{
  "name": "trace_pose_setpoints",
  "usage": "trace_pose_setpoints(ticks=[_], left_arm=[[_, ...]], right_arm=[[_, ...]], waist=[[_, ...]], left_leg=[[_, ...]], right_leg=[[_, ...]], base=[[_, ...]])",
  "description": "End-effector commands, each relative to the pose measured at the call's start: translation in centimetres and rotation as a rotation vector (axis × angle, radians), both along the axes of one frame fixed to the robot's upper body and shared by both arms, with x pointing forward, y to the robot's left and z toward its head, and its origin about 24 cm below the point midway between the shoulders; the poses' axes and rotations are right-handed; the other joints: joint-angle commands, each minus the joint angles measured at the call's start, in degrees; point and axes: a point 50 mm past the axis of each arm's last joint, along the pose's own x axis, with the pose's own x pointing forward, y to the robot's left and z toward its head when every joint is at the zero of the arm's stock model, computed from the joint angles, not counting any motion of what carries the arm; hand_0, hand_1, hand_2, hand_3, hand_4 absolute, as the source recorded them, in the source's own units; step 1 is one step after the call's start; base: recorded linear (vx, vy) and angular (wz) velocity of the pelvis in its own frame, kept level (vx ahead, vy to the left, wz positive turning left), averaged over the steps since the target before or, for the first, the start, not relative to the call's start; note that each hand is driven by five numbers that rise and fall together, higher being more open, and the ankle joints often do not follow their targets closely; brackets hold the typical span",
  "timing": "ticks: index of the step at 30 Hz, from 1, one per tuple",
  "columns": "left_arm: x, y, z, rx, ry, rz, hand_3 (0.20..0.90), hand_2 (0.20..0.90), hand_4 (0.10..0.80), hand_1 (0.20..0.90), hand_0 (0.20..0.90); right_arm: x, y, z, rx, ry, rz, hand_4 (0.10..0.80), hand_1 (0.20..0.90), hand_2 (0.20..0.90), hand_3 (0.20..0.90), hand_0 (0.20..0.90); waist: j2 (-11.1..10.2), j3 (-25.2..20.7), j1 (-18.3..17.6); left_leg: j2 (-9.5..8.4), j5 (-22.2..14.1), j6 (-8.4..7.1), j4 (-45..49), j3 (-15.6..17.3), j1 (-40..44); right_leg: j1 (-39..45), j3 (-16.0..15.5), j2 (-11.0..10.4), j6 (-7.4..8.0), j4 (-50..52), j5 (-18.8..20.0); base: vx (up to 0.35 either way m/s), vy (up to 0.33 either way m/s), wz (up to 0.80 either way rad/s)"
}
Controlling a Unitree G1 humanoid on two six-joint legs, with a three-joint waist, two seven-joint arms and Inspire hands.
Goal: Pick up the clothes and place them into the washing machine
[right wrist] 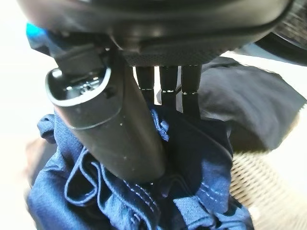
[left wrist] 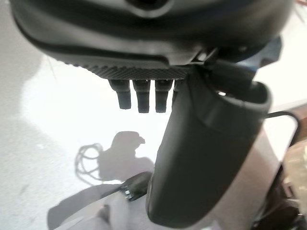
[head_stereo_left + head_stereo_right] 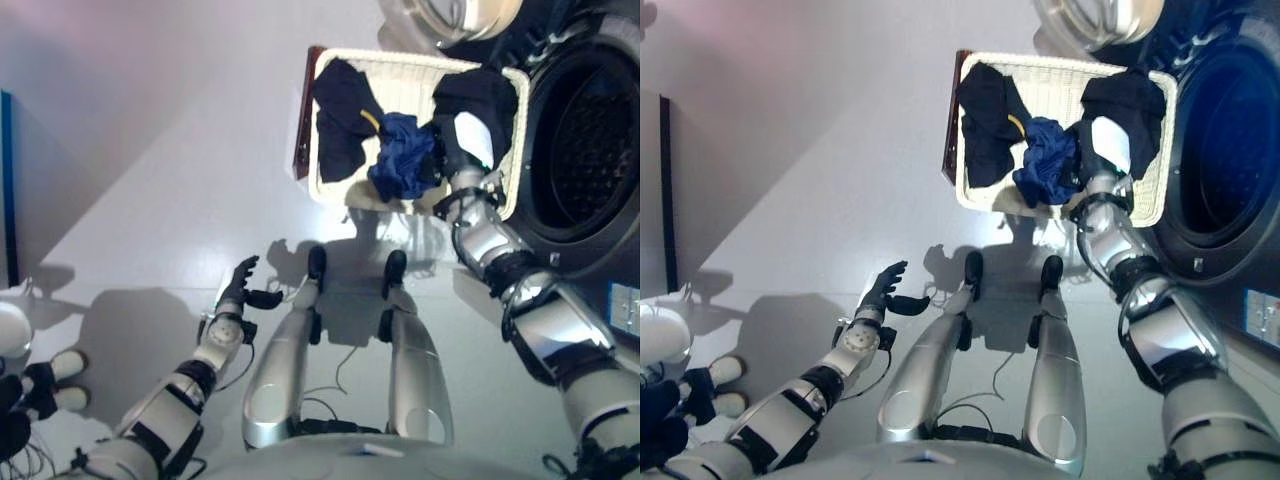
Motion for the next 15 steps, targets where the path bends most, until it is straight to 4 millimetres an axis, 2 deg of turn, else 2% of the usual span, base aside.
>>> trace_pose_setpoints(ticks=[1, 4, 10, 13, 15], left_arm=[[-4.5, 2.2, -2.7, 0.058, 0.137, 0.066, 0.9, 0.9, 0.8, 0.9, 0.9], [-6.4, 2.6, -3.7, 0.055, 0.202, 0.073, 0.9, 0.9, 0.8, 0.9, 0.9], [-8.9, 3.2, -4.8, 0.053, 0.291, 0.088, 0.9, 0.9, 0.8, 0.9, 0.9], [-9.7, 3.4, -5.2, 0.046, 0.323, 0.1, 0.9, 0.9, 0.8, 0.9, 0.9], [-10.3, 3.5, -5.4, 0.049, 0.343, 0.1, 0.9, 0.9, 0.8, 0.9, 0.9]], right_arm=[[-1.3, 2.1, 1.3, 0.375, -0.181, 0.116, 0.4, 0.3, 0.3, 0.3, 0.3], [-3.0, 2.1, -1.9, 0.606, -0.13, 0.106, 0.4, 0.3, 0.3, 0.3, 0.3], [-5.1, 1.4, -5.3, 0.984, -0.122, 0.029, 0.4, 0.3, 0.3, 0.3, 0.3], [-5.9, 1.0, -5.8, 1.083, -0.152, 0.023, 0.4, 0.3, 0.3, 0.3, 0.3], [-6.4, 0.7, -5.3, 1.11, -0.198, 0.034, 0.4, 0.3, 0.3, 0.3, 0.3]], waist=[[-1.3, -6.6, -0.4], [-1.5, -8.3, -0.7], [-1.5, -12.2, -1.1], [-1.2, -13.5, -1.2], [-1.3, -14.5, -1.5]], left_leg=[[-0.4, -0.9, -0.68, -0.4, 1.3, -0.6], [-0.08, -1.6, -0.49, -0.9, 1.8, 2.5], [0.39, -2.4, -0.52, -3.1, 2.6, 6.8], [0.39, -2.5, -0.69, -4.2, 2.7, 8.4], [0.48, -2.4, -0.92, -5.0, 2.7, 9.1]], right_leg=[[3.7, -0.2, -0.6, 2.85, 3.6, -4.8], [6.6, -0.3, -0.7, 3.19, 2.7, -5.4], [10.6, -0.4, -0.9, 3.88, -0.3, -5.4], [12.2, -0.7, -0.8, 3.97, -1.3, -5.5], [13.1, -0.8, -0.8, 4.04, -2.3, -5.3]], base=[[0.128, -0.017, -0.14], [0.129, -0.014, -0.1], [0.098, -0.011, -0.08], [0.082, -0.013, -0.04], [0.058, -0.005, -0.01]])
